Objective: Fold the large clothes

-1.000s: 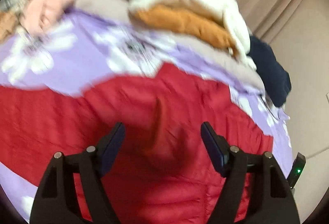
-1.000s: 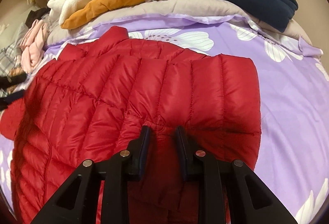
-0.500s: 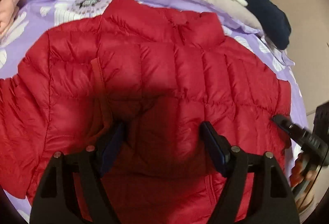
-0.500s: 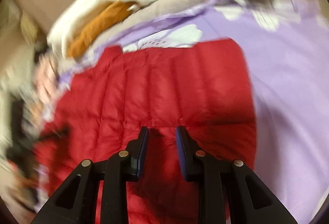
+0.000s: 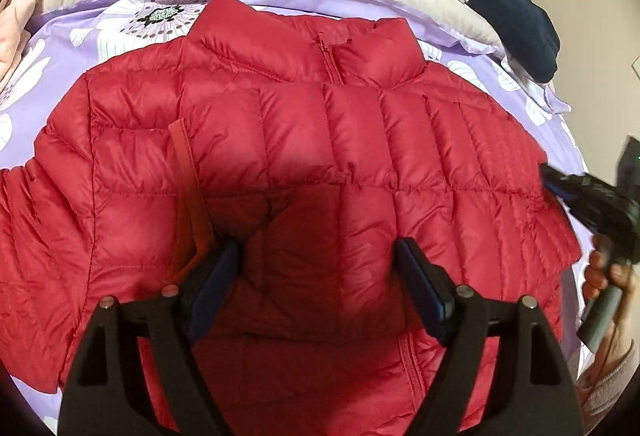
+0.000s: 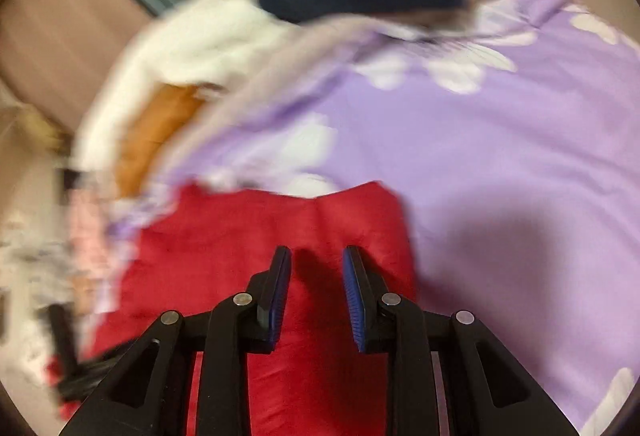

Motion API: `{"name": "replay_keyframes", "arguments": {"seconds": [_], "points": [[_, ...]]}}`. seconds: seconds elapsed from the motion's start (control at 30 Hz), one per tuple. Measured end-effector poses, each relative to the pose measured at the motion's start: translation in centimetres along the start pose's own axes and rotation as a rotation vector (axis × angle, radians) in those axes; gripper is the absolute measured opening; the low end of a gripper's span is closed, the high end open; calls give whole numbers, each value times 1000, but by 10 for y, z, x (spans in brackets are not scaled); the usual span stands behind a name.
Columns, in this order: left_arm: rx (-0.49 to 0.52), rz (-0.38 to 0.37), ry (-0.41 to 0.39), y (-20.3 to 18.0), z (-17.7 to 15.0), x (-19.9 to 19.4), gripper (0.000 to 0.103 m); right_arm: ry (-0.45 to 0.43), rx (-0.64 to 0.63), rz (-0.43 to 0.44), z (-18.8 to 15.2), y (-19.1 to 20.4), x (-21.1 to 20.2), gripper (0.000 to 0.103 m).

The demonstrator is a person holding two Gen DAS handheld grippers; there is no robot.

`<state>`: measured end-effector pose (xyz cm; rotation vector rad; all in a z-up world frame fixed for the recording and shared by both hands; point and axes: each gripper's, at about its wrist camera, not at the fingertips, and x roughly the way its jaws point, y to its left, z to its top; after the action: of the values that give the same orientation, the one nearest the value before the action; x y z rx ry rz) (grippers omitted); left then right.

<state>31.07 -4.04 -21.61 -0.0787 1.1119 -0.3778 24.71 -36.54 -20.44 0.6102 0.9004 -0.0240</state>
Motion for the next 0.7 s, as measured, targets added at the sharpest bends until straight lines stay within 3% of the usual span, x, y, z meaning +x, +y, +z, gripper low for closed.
{"name": "replay_keyframes", "arguments": {"seconds": [0.17,0.3,0.47,0.6,0.7], "points": [[1,11,4,-1,-2,-2,81,8,0,5,-6,2,-11,14],[-19,1,7,6,-3,-6,81,-14,-92,93,-29,16,-46,15],[-4,16,11,7,-8,-6,82,62,-244,-36,-73,24,-29,15],[-61,-3,7,11,-13,-20,83,50,-195,-42,-71,22,-22,15],[-129,-47,-33,25,-28,-52,88,26,-207,-23,-74,33,-42,24]]}}
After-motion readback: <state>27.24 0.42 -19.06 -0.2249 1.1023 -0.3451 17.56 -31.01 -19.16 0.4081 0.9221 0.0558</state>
